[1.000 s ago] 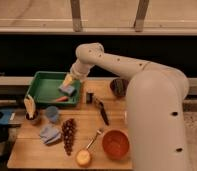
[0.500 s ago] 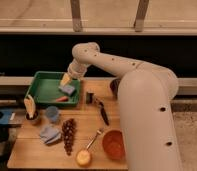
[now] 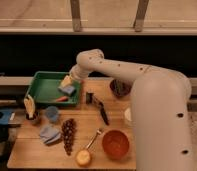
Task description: Place sponge in table surface
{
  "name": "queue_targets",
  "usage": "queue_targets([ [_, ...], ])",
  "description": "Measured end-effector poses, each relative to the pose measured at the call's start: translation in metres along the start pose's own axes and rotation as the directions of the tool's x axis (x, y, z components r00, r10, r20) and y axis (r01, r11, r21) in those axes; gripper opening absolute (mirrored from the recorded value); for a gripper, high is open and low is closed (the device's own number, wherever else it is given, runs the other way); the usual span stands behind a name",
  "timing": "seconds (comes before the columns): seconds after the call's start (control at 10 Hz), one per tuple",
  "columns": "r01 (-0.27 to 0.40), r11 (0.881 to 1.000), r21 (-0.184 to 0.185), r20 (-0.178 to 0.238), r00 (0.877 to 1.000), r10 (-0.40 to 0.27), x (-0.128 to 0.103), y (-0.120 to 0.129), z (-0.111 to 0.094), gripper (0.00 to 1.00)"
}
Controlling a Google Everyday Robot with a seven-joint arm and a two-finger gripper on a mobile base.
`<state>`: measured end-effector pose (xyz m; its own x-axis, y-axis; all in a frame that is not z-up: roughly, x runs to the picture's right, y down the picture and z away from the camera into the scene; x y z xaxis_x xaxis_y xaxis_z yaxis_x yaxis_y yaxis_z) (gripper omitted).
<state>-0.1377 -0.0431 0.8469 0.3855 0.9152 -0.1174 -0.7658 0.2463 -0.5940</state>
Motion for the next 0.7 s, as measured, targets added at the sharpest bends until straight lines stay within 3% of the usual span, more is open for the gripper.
queue_targets([
  [0.1,0.008,1.000,-0.017,0.032,0.999,-0.008,-0.004,0.006,0.004,0.71],
  [0.2,0.027,0.999,-0.026,0.030,0.999,-0.026,-0.009,0.011,0.009,0.71],
  [0.7,0.143,0.989,-0.047,-0.042,0.989,-0.145,-0.040,0.035,0.042,0.71],
])
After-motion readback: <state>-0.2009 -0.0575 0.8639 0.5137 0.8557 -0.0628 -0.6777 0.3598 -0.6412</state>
